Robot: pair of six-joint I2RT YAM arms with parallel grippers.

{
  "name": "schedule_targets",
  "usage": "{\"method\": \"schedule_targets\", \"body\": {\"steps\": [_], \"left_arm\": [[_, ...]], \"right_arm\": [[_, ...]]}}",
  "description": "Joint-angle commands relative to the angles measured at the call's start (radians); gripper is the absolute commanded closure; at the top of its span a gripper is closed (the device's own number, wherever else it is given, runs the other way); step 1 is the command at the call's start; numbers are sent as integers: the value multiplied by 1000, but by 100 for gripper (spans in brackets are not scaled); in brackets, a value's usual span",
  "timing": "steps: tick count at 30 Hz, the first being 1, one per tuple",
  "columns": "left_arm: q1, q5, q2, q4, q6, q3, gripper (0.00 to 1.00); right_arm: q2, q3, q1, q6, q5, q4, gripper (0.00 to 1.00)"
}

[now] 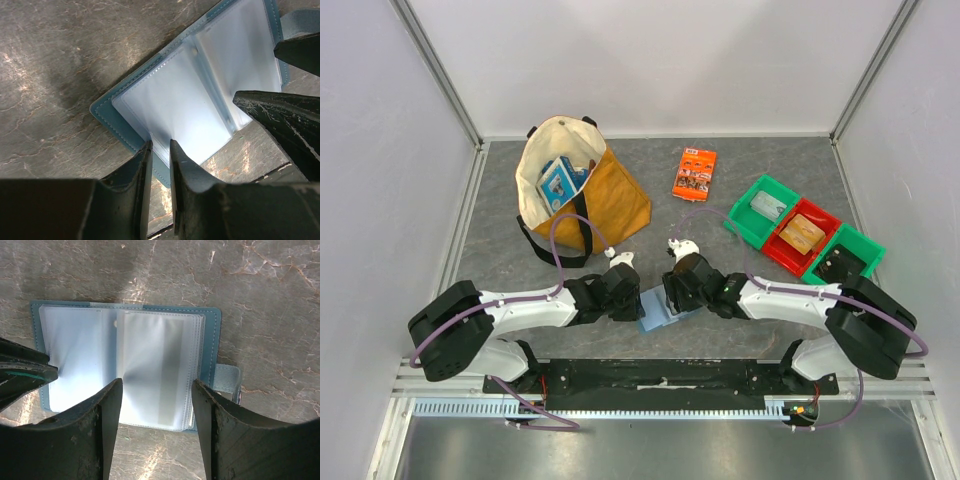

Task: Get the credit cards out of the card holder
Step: Remove the credit card from the card holder.

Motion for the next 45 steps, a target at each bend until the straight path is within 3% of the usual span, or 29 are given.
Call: {"method": "schedule_targets", "body": {"steps": [1,17,27,34,37,42,45], "left_arm": [[-6,18,9,16,18,-10,74],[-4,18,5,17,20,-10,74],[-4,22,9,17,21,-7,74],[-4,23,14,17,23,-6,74],[-4,23,15,17,23,-6,74],[-4,26,17,17,23,-4,74],[-4,28,20,20,23,-4,74]], "right_arm": [[-29,16,15,-15,43,8,35],[-12,59,69,-38,158,-31,34],[35,62,73,-41,131,-22,35],[34,63,80,-41,123,-18,43],[29,63,81,-43,123,-21,54],[15,68,86,-43,115,-21,55],[6,74,96,-46,118,-22,68]]}}
